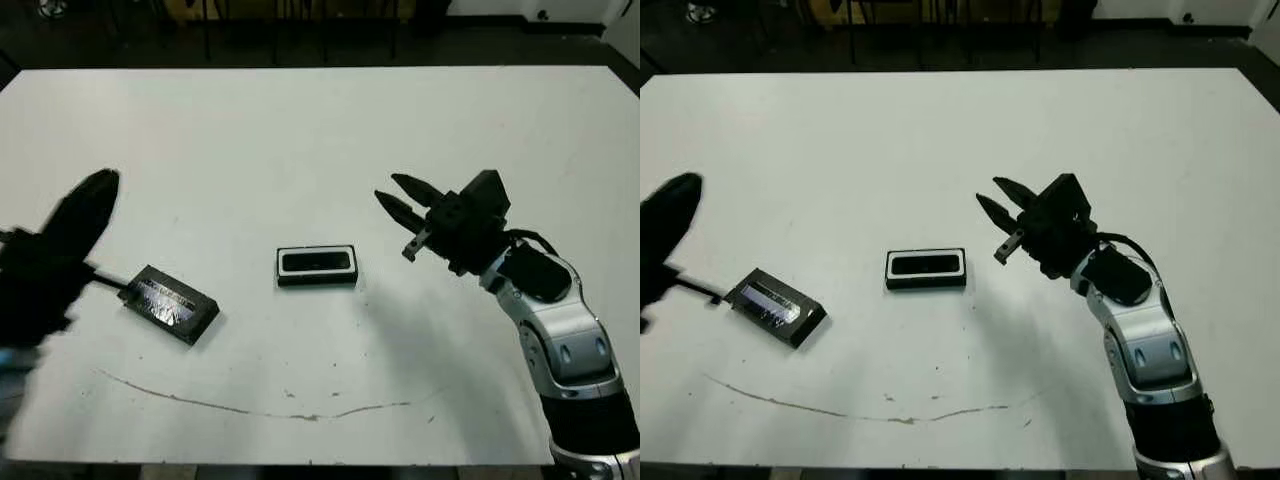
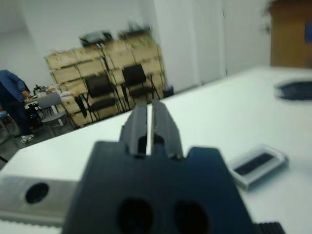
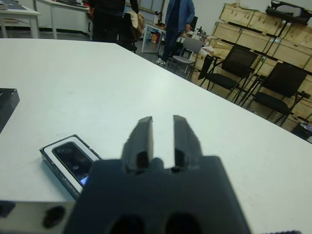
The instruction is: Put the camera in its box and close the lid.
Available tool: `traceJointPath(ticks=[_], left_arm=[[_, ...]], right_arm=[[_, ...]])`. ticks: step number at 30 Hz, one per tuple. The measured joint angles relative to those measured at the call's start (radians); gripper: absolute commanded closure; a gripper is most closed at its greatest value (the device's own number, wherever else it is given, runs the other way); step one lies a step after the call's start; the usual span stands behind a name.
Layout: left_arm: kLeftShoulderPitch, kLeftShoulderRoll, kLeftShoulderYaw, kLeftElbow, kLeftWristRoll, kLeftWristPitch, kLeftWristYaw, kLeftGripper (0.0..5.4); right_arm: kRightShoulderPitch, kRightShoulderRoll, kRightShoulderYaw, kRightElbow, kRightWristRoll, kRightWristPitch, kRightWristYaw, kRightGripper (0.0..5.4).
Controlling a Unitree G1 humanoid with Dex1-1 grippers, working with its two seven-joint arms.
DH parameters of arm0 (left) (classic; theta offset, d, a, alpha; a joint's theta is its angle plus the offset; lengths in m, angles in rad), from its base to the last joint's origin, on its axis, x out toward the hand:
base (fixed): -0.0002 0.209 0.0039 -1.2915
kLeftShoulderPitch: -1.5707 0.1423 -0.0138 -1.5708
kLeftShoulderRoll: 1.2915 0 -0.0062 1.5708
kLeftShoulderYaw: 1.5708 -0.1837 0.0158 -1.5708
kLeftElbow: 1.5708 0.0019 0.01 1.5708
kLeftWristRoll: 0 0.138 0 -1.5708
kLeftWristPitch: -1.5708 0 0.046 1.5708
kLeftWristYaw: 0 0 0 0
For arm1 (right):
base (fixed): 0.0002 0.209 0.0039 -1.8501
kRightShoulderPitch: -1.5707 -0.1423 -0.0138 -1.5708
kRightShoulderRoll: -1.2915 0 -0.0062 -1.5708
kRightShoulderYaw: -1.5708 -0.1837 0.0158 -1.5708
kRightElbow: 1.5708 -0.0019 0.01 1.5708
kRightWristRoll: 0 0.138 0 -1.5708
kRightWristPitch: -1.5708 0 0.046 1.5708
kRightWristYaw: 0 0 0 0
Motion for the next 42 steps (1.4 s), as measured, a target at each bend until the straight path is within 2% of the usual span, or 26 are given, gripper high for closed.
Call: traceJointPath(ticks=[4, 8, 12, 17, 23, 28, 38, 42], left_arm=[[0.058, 0.169, 0.101, 0.003, 0.000, 0.081, -0.142, 5.40], [0.086, 0.304, 0.119, 0.094, 0.041, 0.116, -0.299, 5.40], [0.079, 0.418, 0.047, 0.256, 0.134, 0.087, -0.447, 5.40], [0.013, 0.536, -0.142, 0.446, 0.261, 0.042, -0.569, 5.40], [-0.063, 0.565, -0.321, 0.571, 0.352, -0.019, -0.654, 5.40], [-0.064, 0.579, -0.398, 0.541, 0.450, -0.015, -0.660, 5.40], [-0.067, 0.559, -0.467, 0.534, 0.489, 0.002, -0.633, 5.40], [-0.068, 0.485, -0.464, 0.564, 0.479, -0.060, -0.582, 5.40]], right_arm=[[0.000, 0.000, -0.002, -0.014, 0.009, 0.015, -0.004, 5.39], [0.001, -0.006, -0.007, -0.023, 0.011, 0.020, -0.012, 5.39], [0.002, -0.014, -0.016, -0.034, 0.014, 0.035, -0.017, 5.39], [0.000, -0.025, -0.026, -0.034, 0.018, 0.036, -0.018, 5.39], [-0.003, -0.035, -0.031, -0.031, 0.020, 0.034, -0.018, 5.39], [-0.003, -0.036, -0.035, -0.031, 0.024, 0.034, -0.018, 5.39], [-0.004, -0.041, -0.037, -0.014, 0.026, 0.031, -0.018, 5.39], [-0.004, -0.042, -0.038, -0.014, 0.037, 0.032, -0.018, 5.39]])
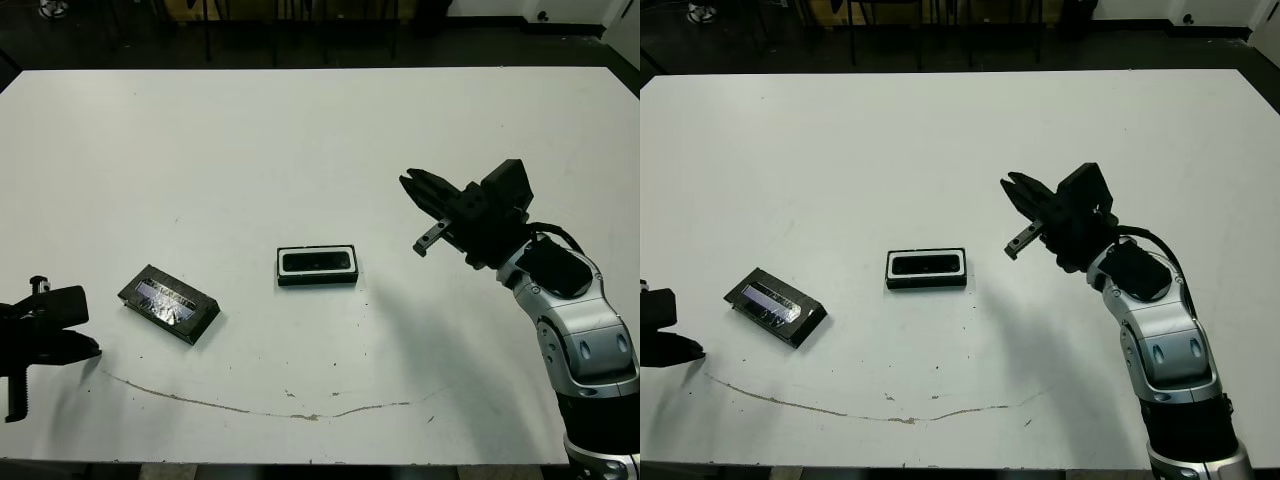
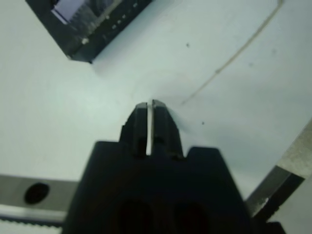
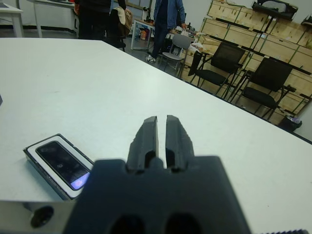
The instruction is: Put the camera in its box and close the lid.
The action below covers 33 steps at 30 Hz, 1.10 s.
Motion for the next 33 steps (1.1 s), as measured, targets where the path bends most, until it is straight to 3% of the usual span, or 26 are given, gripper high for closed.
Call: traceJointPath(ticks=[3, 13, 33], left_arm=[[-0.003, -0.053, 0.007, 0.018, -0.003, -0.018, 0.058, 5.40], [-0.040, -0.232, 0.018, 0.012, -0.008, 0.087, 0.275, 5.40], [-0.184, -0.333, -0.077, 0.045, -0.029, 0.123, 0.306, 5.40]], right_arm=[[0.000, 0.000, 0.000, 0.000, 0.003, 0.000, 0.000, 5.39], [0.000, -0.002, 0.001, 0.000, 0.003, 0.000, -0.001, 5.39], [-0.002, -0.004, 0.002, 0.000, 0.003, 0.002, -0.001, 5.39]])
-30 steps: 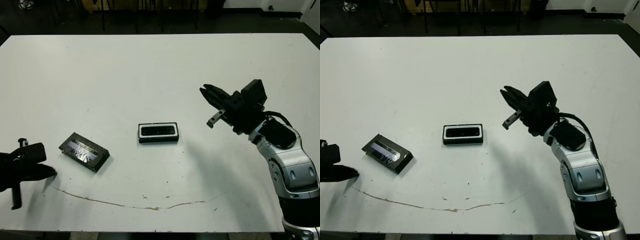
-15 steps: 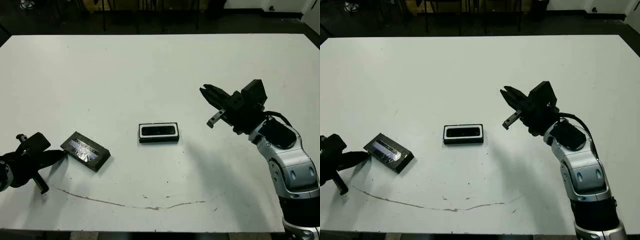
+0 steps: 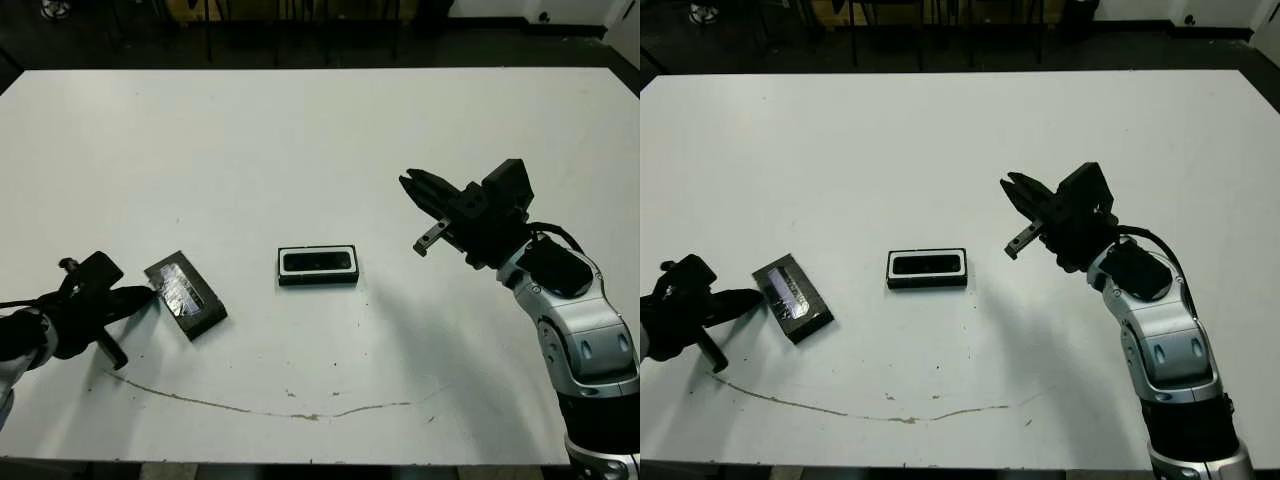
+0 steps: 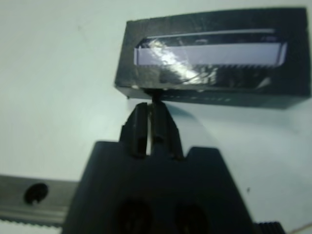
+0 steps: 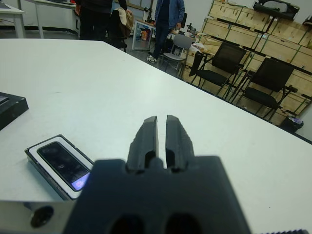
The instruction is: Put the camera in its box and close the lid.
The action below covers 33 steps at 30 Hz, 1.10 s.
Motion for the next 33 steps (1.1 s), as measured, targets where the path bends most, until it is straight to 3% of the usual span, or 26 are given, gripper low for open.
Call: traceJointPath(ticks=[17, 33], left_arm=[[-0.199, -0.008, -0.112, 0.162, 0.052, -0.032, -0.039, 5.40], [-0.321, -0.008, -0.142, 0.155, 0.101, -0.004, -0.067, 5.40]], right_arm=[[-0.003, -0.007, 0.004, 0.001, -0.004, 0.002, 0.000, 5.39], [-0.003, -0.008, 0.013, 0.002, -0.011, 0.002, 0.000, 5.39]])
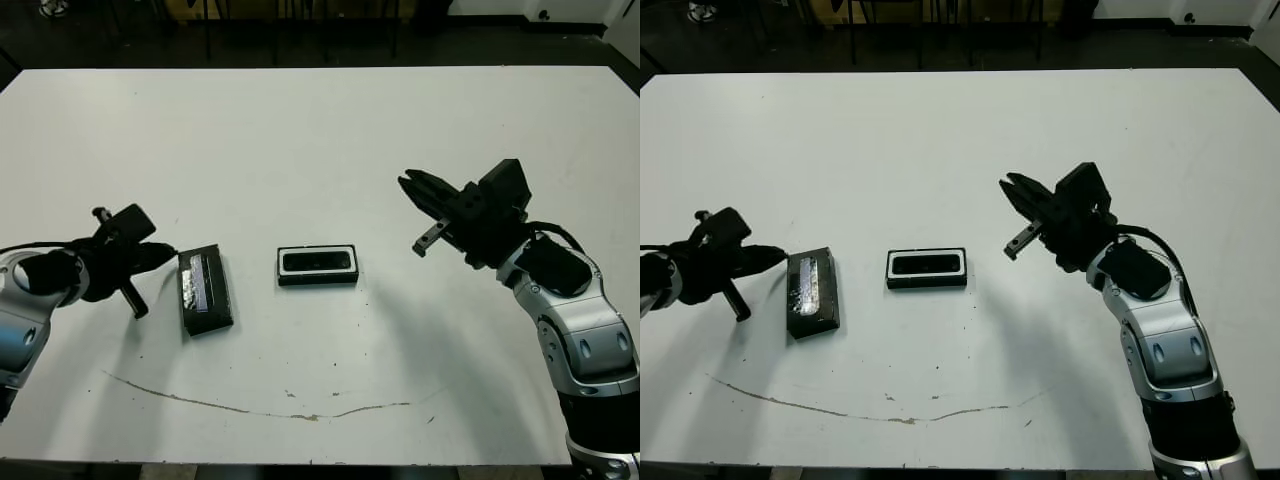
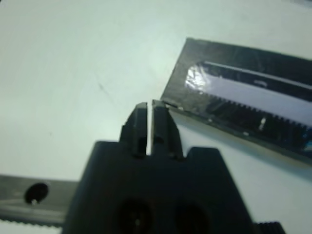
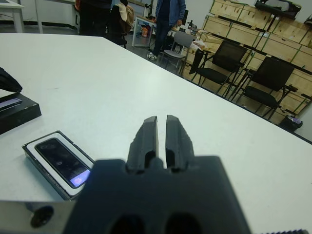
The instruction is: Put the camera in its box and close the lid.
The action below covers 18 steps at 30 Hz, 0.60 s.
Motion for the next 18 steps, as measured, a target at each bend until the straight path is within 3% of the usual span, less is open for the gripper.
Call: traceJointPath(ticks=[18], left_arm=[[-0.078, -0.064, -0.087, -0.023, 0.003, 0.010, -0.048, 5.40]], right_arm=[[0.002, 0.000, 0.001, -0.002, 0.000, 0.018, -0.001, 5.39]])
